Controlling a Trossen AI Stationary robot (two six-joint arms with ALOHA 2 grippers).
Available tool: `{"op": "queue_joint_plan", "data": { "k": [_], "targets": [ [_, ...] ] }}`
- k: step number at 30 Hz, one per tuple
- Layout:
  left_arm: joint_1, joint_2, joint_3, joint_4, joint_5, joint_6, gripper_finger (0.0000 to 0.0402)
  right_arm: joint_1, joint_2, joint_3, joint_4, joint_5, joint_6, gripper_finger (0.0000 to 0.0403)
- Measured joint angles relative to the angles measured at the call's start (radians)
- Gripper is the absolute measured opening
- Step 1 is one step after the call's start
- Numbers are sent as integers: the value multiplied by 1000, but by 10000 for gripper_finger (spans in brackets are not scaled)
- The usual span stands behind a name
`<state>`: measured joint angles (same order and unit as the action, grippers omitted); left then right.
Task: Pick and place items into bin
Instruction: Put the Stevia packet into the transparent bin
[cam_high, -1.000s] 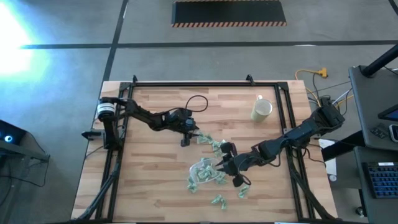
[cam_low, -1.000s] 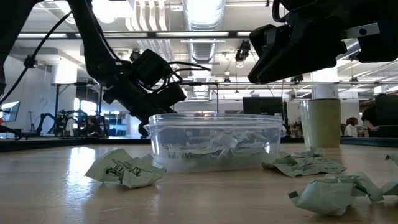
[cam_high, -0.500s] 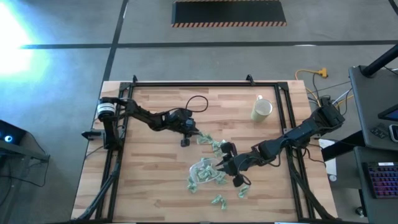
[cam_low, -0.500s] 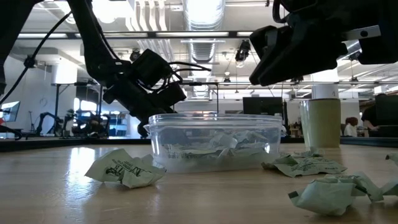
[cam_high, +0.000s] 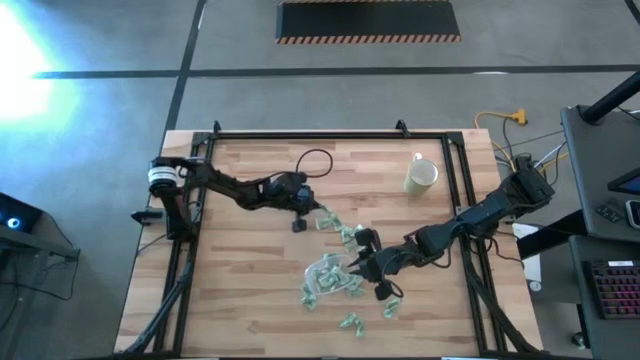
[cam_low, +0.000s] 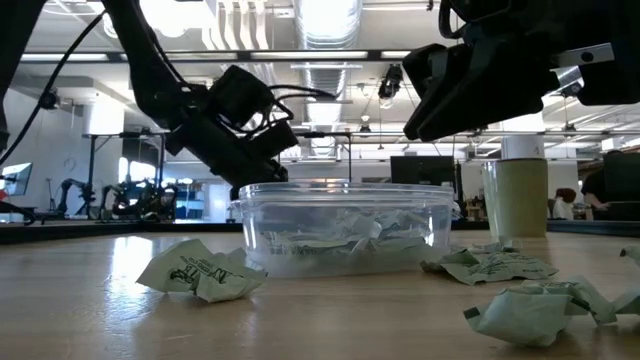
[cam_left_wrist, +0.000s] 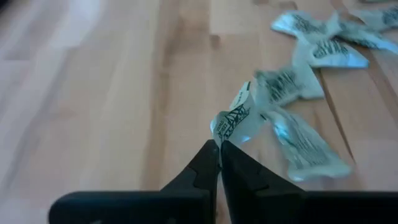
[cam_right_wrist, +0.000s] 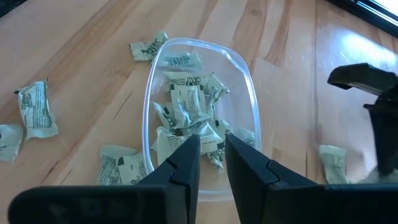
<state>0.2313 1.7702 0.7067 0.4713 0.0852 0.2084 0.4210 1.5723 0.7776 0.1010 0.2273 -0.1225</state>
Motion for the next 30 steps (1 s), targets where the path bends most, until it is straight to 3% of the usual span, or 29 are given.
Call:
{"op": "queue_joint_plan", "data": {
  "k": [13,22,30],
  "targets": [
    [-94,-165,-15,-71,-35,-18,0,0,0,0,-24,0,0,73],
    [-236,-318,-83,-72,-31,-18,0,0,0,0,-69,1,1,61],
    [-365,-340,-87,-39,-17,7,0,0,-7,0,-128,8,21,60]
  ]
}}
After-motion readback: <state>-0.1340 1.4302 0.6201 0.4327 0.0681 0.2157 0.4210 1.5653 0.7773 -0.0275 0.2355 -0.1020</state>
